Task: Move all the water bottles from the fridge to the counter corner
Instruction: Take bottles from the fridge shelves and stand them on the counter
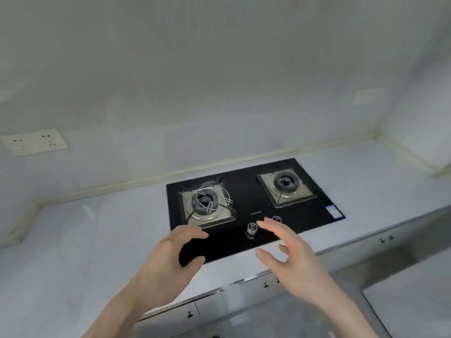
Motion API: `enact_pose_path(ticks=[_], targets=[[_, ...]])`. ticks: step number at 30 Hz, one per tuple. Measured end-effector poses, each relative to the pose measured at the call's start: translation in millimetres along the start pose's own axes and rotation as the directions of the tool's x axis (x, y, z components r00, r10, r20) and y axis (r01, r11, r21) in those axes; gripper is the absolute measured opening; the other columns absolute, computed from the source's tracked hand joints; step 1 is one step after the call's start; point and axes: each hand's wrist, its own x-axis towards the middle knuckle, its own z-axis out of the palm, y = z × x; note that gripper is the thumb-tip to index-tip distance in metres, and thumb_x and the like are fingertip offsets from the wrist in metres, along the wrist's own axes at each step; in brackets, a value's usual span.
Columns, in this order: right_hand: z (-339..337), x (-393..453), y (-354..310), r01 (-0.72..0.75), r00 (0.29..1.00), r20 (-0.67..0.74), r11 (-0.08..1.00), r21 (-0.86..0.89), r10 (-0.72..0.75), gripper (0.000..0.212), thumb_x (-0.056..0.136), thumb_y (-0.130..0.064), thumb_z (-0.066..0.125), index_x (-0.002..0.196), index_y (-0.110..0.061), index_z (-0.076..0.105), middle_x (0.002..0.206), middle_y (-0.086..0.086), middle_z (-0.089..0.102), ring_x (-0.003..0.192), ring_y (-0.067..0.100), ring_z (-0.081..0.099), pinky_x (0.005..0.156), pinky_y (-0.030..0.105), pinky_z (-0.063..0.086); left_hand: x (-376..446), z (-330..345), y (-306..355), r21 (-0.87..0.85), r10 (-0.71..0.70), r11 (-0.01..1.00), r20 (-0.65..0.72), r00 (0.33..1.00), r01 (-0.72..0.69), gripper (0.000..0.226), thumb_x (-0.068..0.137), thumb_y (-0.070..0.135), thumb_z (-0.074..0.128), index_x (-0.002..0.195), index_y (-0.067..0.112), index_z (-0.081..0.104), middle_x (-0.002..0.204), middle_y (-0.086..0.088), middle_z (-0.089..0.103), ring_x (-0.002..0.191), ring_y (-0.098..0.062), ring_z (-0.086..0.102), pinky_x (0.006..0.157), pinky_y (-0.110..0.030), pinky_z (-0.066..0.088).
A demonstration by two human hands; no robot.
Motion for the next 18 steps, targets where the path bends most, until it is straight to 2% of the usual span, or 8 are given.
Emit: enact_pose_path(ticks=[3,6,8,10,11,12,14,18], targets=[[-29.7,-17.6,14.5,-0.071,0.989,-0.123,0.997,0.041,0.076,0.052,0.096,-0.032,0.071,0.138,-0.056,0.052,0.152,-0.037,0.039,0.141,-0.015,0.035,0.120,0.029,0.037,42.9,13.8,22.4,0.004,0.133,0.991,0.135,0.982,-0.134,0.041,0.093,0.028,0.071,0.126,0.049,0.059,0.137,0.035,0.049,0.134,0.008,0.044,0.115,-0.026,0.037],[-45.8,-30.0,21.9,-0.130,0.956,-0.259,0.991,0.040,0.136,0.052,0.095,-0.035,0.073,0.136,-0.060,0.052,0.152,-0.037,0.040,0.140,-0.002,0.046,0.120,0.027,0.037,79.6,23.3,46.3,0.006,0.241,0.969,0.227,0.944,-0.249,0.042,0.094,0.031,0.070,0.128,0.051,0.056,0.140,0.036,0.046,0.135,0.011,0.040,0.117,-0.028,0.036],[-60.3,-39.7,23.6,-0.181,0.920,-0.342,0.981,0.062,0.192,0.051,0.094,-0.038,0.073,0.135,-0.060,0.053,0.151,-0.037,0.041,0.140,-0.011,0.041,0.120,0.027,0.037,99.3,39.7,61.5,0.018,0.298,0.949,0.275,0.914,-0.315,0.042,0.094,0.034,0.069,0.128,0.052,0.055,0.140,0.040,0.042,0.133,0.016,0.038,0.117,-0.026,0.035],[-60.0,-39.9,24.3,-0.182,0.924,-0.340,0.983,0.015,0.176,0.049,0.093,-0.039,0.073,0.135,-0.057,0.055,0.150,-0.037,0.043,0.137,-0.019,0.038,0.118,0.027,0.039,103.0,36.6,72.6,-0.005,0.298,0.951,0.267,0.917,-0.308,0.042,0.093,0.035,0.070,0.128,0.053,0.055,0.140,0.040,0.042,0.130,0.016,0.041,0.112,-0.024,0.038],[-70.5,-55.4,30.7,-0.246,0.824,-0.511,0.967,0.066,0.245,0.049,0.093,-0.039,0.073,0.136,-0.056,0.055,0.149,-0.038,0.043,0.136,-0.020,0.038,0.116,0.026,0.040,134.2,55.8,99.6,-0.053,0.439,0.889,0.381,0.814,-0.455,0.042,0.093,0.035,0.071,0.128,0.052,0.056,0.140,0.039,0.042,0.129,0.014,0.043,0.109,-0.023,0.040],[-73.2,-58.6,30.7,-0.265,0.793,-0.551,0.961,0.074,0.261,0.049,0.093,-0.039,0.073,0.136,-0.055,0.055,0.149,-0.038,0.043,0.136,-0.020,0.038,0.115,0.025,0.041,138.0,59.3,105.7,-0.044,0.443,0.882,0.423,0.791,-0.470,0.042,0.092,0.034,0.071,0.127,0.052,0.057,0.140,0.039,0.043,0.128,0.012,0.045,0.106,-0.022,0.042],[-76.1,-62.8,31.0,-0.269,0.802,-0.547,0.963,0.031,0.241,0.049,0.093,-0.040,0.074,0.136,-0.055,0.055,0.149,-0.038,0.042,0.136,-0.020,0.039,0.114,0.024,0.042,146.7,62.5,114.7,-0.077,0.450,0.884,0.410,0.793,-0.462,0.042,0.092,0.034,0.071,0.127,0.052,0.057,0.140,0.040,0.041,0.126,0.009,0.048,0.101,-0.022,0.045],[-86.6,-83.3,31.5,-0.324,0.735,-0.619,0.945,0.038,0.277,0.050,0.093,-0.040,0.073,0.136,-0.055,0.054,0.150,-0.040,0.039,0.135,-0.020,0.038,0.113,0.018,0.039,164.0,81.6,133.9,-0.135,0.544,0.825,0.453,0.706,-0.549,0.042,0.093,0.036,0.069,0.128,0.054,0.055,0.142,0.041,0.039,0.133,0.011,0.042,0.111,-0.028,0.040]])
